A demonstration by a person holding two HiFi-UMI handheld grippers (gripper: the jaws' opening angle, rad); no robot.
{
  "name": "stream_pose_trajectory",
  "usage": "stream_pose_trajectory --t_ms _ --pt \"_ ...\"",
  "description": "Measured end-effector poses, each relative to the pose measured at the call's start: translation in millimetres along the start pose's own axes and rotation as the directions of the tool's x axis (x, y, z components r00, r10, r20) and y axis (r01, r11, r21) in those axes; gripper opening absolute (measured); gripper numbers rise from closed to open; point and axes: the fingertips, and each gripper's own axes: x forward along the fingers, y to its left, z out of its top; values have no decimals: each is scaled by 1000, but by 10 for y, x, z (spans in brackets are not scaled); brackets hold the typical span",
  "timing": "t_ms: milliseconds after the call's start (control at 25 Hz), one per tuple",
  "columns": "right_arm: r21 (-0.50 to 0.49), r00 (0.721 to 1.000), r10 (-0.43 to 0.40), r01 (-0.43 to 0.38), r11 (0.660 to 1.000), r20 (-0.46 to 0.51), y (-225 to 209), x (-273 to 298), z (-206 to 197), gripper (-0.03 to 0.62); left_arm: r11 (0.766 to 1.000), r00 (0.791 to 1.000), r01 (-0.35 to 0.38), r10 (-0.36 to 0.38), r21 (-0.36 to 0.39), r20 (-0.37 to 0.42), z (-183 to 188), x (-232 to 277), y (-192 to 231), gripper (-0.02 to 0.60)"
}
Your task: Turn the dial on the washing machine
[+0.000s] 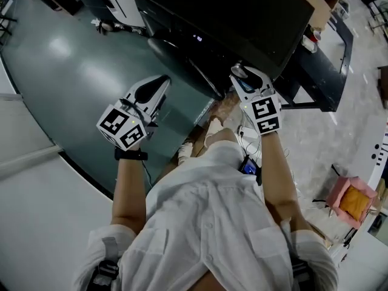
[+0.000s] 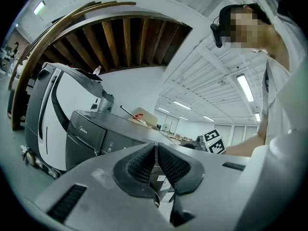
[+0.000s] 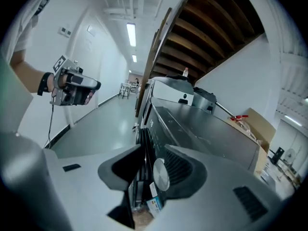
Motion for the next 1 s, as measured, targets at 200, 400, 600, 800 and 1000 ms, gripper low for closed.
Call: stream_pose_trajectory --t_ms 200,400,600,800,1000 --pt "-93 996 -6 -2 996 -91 7 247 -158 158 1000 1000 3 -3 -6 -6 -39 104 21 17" --pt "-125 993 -59 46 991 -100 -20 246 -233 152 1000 1000 1 -1 -20 -10 -80 141 58 17" --pt "-72 991 -91 84 994 -102 -60 105 -298 166 1000 1000 13 -14 -25 -15 -127 177 27 17" --pt "0 986 -97 98 995 -135 -56 36 -449 178 1000 1000 22 -23 -16 -17 -126 183 -10 17" --pt "77 981 -94 108 991 -168 -50 17 -585 189 999 999 29 -30 -15 -19 -127 191 -40 17"
